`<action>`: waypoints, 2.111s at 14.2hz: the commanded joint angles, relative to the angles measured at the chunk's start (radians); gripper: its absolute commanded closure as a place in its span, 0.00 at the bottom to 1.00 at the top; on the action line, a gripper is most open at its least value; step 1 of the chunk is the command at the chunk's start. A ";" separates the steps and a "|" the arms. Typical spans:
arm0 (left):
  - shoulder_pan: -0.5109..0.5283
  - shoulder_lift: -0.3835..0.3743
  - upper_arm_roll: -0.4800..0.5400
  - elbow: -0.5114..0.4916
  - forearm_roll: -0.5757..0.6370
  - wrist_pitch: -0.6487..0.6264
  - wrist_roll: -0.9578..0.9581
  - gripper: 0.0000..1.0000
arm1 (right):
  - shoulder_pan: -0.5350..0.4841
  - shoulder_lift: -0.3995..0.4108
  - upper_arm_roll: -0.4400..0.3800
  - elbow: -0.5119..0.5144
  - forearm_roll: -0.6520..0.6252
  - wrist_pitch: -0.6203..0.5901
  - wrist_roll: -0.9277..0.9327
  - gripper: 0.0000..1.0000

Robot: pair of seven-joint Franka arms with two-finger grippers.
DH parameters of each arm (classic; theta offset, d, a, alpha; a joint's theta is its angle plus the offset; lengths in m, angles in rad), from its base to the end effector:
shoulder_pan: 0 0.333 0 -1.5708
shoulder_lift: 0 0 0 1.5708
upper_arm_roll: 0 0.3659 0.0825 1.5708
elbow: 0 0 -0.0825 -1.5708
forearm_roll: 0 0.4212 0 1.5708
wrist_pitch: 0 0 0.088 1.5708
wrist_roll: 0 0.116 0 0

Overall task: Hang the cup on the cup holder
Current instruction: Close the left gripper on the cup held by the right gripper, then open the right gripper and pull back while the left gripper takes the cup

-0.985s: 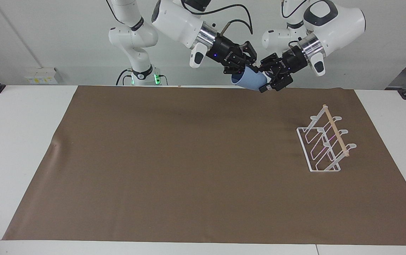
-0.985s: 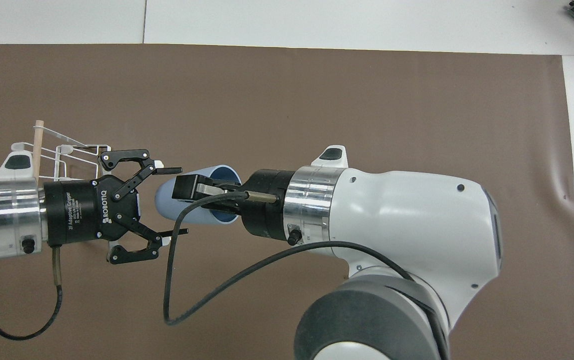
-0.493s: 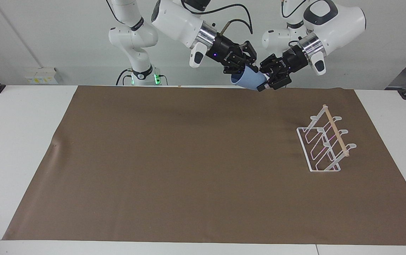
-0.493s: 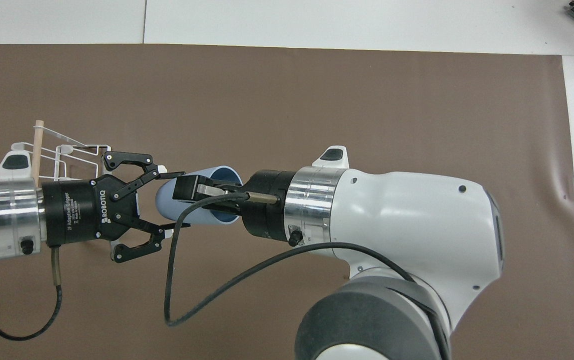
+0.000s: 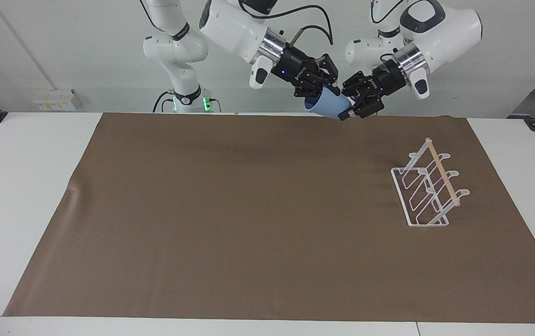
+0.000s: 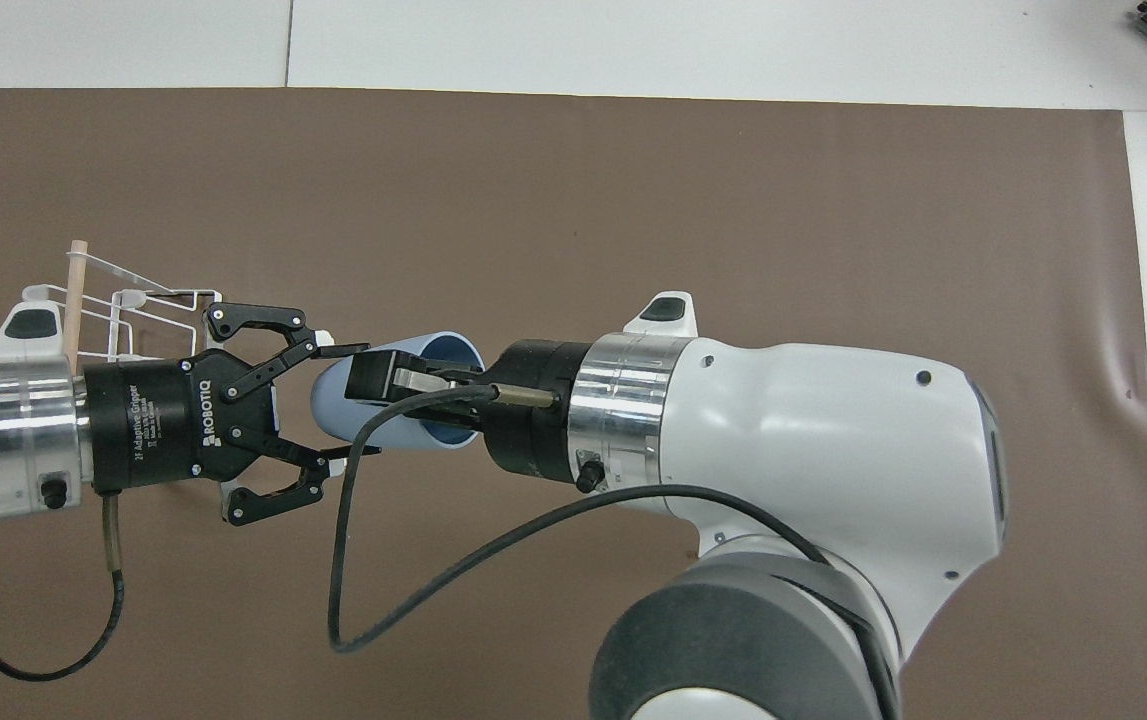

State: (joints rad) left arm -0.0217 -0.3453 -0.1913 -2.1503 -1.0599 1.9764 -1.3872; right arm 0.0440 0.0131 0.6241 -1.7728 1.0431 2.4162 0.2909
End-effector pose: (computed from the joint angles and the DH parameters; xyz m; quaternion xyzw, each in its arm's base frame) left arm 0.4729 -0.1796 0.6166 0.6374 0.6197 -0.2686 0.3708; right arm 0.5107 0.4121 0.6537 -0.8551 0.0938 -0.0386 0.5084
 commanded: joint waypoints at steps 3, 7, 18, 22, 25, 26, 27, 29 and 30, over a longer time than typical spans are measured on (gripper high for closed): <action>0.002 -0.029 0.007 -0.026 0.021 -0.014 0.014 1.00 | -0.009 -0.025 0.003 -0.020 0.022 0.006 0.019 0.00; 0.032 -0.031 0.007 -0.025 0.089 -0.060 0.033 1.00 | -0.009 -0.025 0.003 -0.020 0.022 0.007 0.016 0.00; 0.034 0.034 0.003 0.079 0.700 -0.065 0.086 1.00 | -0.068 -0.013 -0.003 -0.020 -0.361 -0.075 -0.386 0.00; 0.042 0.091 0.003 0.161 0.906 -0.031 0.086 1.00 | -0.104 -0.015 -0.003 -0.020 -0.546 -0.173 -0.479 0.00; 0.040 0.112 0.003 0.185 1.059 0.025 0.086 1.00 | -0.140 -0.024 -0.007 -0.017 -0.685 -0.319 -0.553 0.00; 0.040 0.112 0.003 0.182 1.133 0.050 0.088 1.00 | -0.159 -0.028 -0.007 -0.017 -0.724 -0.374 -0.581 0.00; 0.043 0.112 0.003 0.179 1.196 0.071 0.097 1.00 | -0.179 -0.035 -0.007 -0.017 -0.757 -0.435 -0.598 0.00; 0.048 0.115 0.012 0.182 1.265 0.079 0.179 1.00 | -0.211 -0.044 -0.009 -0.017 -0.781 -0.524 -0.598 0.00; 0.057 0.127 0.015 0.182 1.272 0.085 0.201 1.00 | -0.229 -0.050 -0.012 -0.017 -0.781 -0.567 -0.592 0.00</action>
State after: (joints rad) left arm 0.0187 -0.2386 -0.1816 -1.9838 0.1696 2.0446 -1.2552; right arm -0.1471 -0.0059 0.6107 -1.7795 0.2834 1.9217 -0.2830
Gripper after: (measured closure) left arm 0.300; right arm 0.000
